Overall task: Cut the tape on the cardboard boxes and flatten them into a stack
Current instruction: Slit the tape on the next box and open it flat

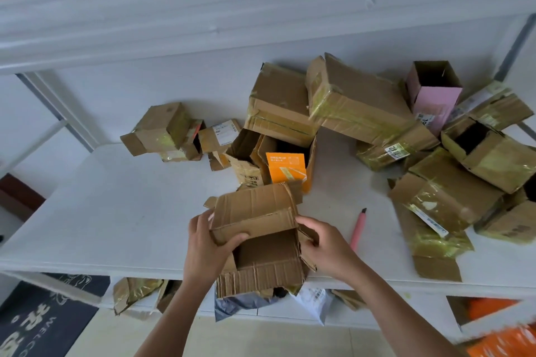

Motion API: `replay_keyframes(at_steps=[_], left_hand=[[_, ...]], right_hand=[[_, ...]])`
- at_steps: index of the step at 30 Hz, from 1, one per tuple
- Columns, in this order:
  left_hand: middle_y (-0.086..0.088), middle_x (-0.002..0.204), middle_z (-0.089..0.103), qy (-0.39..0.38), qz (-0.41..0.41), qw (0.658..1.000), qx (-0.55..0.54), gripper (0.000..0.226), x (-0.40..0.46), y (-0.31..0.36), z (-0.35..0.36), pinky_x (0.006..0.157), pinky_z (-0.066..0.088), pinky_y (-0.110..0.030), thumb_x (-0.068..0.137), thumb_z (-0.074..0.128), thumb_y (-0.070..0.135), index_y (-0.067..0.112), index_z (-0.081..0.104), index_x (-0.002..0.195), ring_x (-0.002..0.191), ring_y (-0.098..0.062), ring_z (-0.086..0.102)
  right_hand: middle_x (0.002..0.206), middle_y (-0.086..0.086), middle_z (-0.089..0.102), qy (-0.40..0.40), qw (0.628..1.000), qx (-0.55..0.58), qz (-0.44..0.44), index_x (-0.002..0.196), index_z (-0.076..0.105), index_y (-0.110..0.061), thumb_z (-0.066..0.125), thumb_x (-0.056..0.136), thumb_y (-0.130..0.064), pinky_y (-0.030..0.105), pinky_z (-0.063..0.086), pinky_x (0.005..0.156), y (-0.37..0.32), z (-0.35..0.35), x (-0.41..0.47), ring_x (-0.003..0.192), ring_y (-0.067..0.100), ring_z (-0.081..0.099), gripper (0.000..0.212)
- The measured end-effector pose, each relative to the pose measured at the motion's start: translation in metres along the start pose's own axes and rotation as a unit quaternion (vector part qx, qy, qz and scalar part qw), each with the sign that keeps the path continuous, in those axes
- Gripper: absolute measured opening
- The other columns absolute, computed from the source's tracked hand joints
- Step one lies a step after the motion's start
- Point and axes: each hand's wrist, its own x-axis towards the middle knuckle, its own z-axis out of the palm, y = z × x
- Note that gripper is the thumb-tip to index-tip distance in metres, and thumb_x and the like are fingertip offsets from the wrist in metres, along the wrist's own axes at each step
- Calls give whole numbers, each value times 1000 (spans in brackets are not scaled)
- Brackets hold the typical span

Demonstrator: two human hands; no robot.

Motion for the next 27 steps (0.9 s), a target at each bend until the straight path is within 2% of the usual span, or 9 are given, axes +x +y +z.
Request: replay_keyframes(at_steps=[4,7,10,13,15,18,22,25,27], left_hand=[[-12,140,33,92,11,995,-24,116,-17,-14,8,91,44,-33,56,91,33,15,24,149,119,-15,43],[-11,141,33,85,-37,995,-40,108,-20,-19,11,88,45,-35,67,90,21,18,21,149,116,-15,41],[-4,128,46,83,-72,990,-87,70,-15,-31,7,88,51,-41,77,82,16,18,40,134,115,-24,53],[3,112,58,38,-79,982,-170,39,-16,-39,-6,76,56,-36,89,62,1,20,54,122,101,-22,62],[6,91,64,24,-107,961,-255,40,-18,-39,-20,62,48,-26,95,42,-6,19,63,118,79,-16,59],[0,101,72,-21,-175,903,-391,52,-13,-56,-41,68,48,-30,89,31,-6,20,69,113,89,-19,63],[-25,105,68,-78,-288,796,-526,52,-11,-88,-55,65,55,-43,80,31,2,0,59,123,84,-38,65],[-22,97,72,-77,-325,789,-516,45,-8,-99,-57,76,52,-45,92,26,11,-5,56,122,84,-38,65],[-15,90,74,-70,-343,816,-460,38,-3,-98,-58,66,52,-38,102,26,18,0,58,114,80,-31,66]], right_hand=[[142,-3,52,4,1000,4,9,145,46,-22,53,96,-8,4,41,84,-10,-2,0,108,-2,56,52],[127,-4,59,2,1000,11,-3,141,50,-26,53,95,-7,10,47,67,-18,-3,1,83,-6,62,50],[119,-16,57,-1,1000,14,-23,131,52,-39,53,94,-6,19,52,75,-25,-3,2,94,8,65,49],[120,-20,51,-3,1000,-11,-23,135,50,-35,55,95,-6,3,46,72,-27,-2,4,92,-7,56,50],[121,-20,51,-13,999,-30,-13,136,52,-34,57,93,-10,2,43,76,-27,-3,6,98,-7,54,49],[124,-19,51,-99,993,-68,-10,130,58,-36,67,90,-32,17,44,94,-25,1,11,114,0,50,41],[148,-21,30,-129,984,-121,-4,134,58,-27,55,88,-65,27,34,108,-15,30,22,133,-4,30,60],[161,-23,3,-150,982,-112,-2,153,31,-29,41,94,-64,38,17,122,-4,60,32,148,2,4,69],[159,-22,-14,-172,969,-175,-6,156,22,-30,24,90,-71,46,5,124,5,80,38,149,6,-16,78]])
